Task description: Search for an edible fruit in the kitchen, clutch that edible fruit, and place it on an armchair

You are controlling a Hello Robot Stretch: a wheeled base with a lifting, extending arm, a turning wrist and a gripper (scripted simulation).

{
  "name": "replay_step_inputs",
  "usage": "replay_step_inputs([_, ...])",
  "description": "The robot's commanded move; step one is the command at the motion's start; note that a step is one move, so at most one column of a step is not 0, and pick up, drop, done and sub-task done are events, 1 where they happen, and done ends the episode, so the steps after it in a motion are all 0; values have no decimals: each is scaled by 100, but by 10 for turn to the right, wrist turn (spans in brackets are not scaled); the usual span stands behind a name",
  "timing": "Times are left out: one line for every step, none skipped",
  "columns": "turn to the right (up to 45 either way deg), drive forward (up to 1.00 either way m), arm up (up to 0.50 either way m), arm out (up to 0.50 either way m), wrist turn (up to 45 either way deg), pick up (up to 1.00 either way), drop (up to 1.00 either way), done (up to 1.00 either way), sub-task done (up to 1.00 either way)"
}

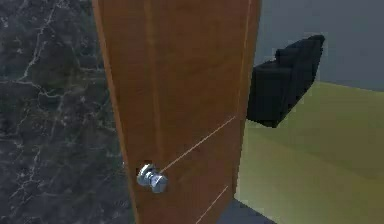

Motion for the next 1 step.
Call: replay_step_inputs([450,0,0,0,0,0,0,0,0])
